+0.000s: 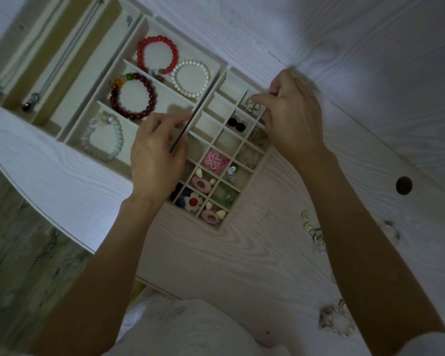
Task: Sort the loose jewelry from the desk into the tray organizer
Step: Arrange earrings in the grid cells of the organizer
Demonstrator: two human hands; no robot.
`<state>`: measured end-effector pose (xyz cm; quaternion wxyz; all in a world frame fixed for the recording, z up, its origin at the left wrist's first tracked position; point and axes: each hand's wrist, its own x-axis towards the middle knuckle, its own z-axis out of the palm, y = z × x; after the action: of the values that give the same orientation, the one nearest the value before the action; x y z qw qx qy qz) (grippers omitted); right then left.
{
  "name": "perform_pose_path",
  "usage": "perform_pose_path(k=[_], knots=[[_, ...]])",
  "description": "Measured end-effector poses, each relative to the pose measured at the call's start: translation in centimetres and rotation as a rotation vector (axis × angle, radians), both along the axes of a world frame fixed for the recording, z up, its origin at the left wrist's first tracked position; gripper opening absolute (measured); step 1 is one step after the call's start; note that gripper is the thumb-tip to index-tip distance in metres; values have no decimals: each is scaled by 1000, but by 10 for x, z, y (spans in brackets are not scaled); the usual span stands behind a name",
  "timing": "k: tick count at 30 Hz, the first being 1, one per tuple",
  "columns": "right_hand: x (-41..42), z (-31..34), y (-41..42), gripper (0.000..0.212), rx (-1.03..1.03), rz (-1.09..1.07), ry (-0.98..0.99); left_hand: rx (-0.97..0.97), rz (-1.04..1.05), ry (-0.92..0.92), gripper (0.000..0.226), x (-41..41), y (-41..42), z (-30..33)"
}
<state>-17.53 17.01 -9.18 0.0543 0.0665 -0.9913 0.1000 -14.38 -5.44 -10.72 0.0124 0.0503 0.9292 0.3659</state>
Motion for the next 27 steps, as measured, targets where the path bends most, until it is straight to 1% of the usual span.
perform_pose_path(k=[5, 9, 18, 21, 24, 26, 27], knots=[[-3, -5, 0, 34, 11, 13, -27, -8, -10, 13, 39, 0, 0, -1], [-4, -5, 1, 29, -6, 28, -46, -9, -11, 13, 39, 0, 0, 0], [-1, 0, 2, 30, -66, -10, -10, -10, -19, 15, 38, -1, -1, 1], [5, 4, 3, 30, -119, -43, -5, -23, -21, 25, 37, -1, -1, 0], [20, 13, 10, 30, -212, -102, 16, -53, -31, 67, 31, 3, 2, 5], [42, 20, 17, 26, -268, -128, 40, -76, -97, 124, 30, 9, 10, 11], [58, 24, 21, 22, -272, -130, 49, -81, -161, 150, 31, 14, 16, 15]])
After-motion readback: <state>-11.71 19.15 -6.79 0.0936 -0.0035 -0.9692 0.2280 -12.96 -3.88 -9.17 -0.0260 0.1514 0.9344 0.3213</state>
